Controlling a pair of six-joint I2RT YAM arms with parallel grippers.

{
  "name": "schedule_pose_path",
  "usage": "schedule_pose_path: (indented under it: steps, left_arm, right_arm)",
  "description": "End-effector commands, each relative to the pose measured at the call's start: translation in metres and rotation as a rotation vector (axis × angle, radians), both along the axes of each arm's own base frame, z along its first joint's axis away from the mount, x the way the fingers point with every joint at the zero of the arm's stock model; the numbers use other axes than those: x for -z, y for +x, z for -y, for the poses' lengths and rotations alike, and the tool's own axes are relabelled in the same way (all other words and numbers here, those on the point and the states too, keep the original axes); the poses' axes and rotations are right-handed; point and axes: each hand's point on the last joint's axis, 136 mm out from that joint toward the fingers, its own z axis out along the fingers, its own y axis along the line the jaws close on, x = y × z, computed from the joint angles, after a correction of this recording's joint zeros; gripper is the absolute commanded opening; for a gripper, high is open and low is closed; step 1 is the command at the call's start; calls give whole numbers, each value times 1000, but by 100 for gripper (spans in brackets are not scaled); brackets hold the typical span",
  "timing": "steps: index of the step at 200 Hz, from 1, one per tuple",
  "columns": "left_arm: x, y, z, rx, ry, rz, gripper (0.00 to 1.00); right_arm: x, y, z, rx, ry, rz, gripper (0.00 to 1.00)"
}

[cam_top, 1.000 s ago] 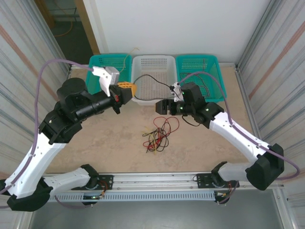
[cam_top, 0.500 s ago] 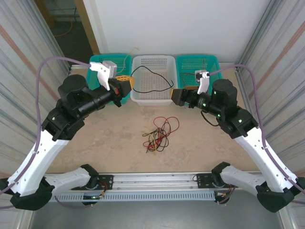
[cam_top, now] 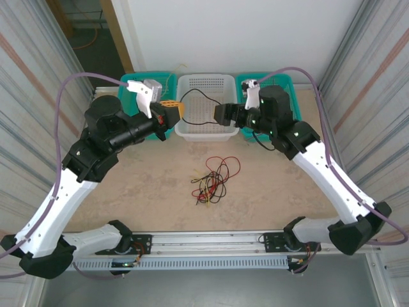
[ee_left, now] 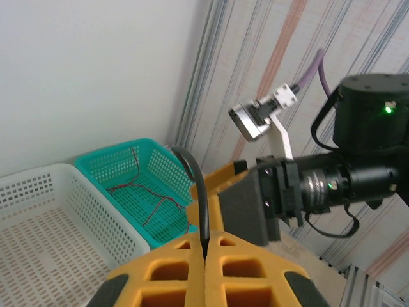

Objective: Untangle the cables

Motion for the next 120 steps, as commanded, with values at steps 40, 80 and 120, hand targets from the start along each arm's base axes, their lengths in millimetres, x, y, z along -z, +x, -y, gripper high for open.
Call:
schedule_pose_path:
  steps: [40, 80, 120]
  left_arm:
    - [31, 6, 24, 123, 22, -89, 0]
    - [52, 14, 41, 177, 53, -138, 0]
    - [62, 81, 35, -26, 70, -129, 0]
  right_arm:
    - [-44, 44, 12, 63, 5, 95, 87]
    - [-54, 64, 3, 57, 22, 106, 87]
    - [-49, 78, 12, 120, -9, 84, 86]
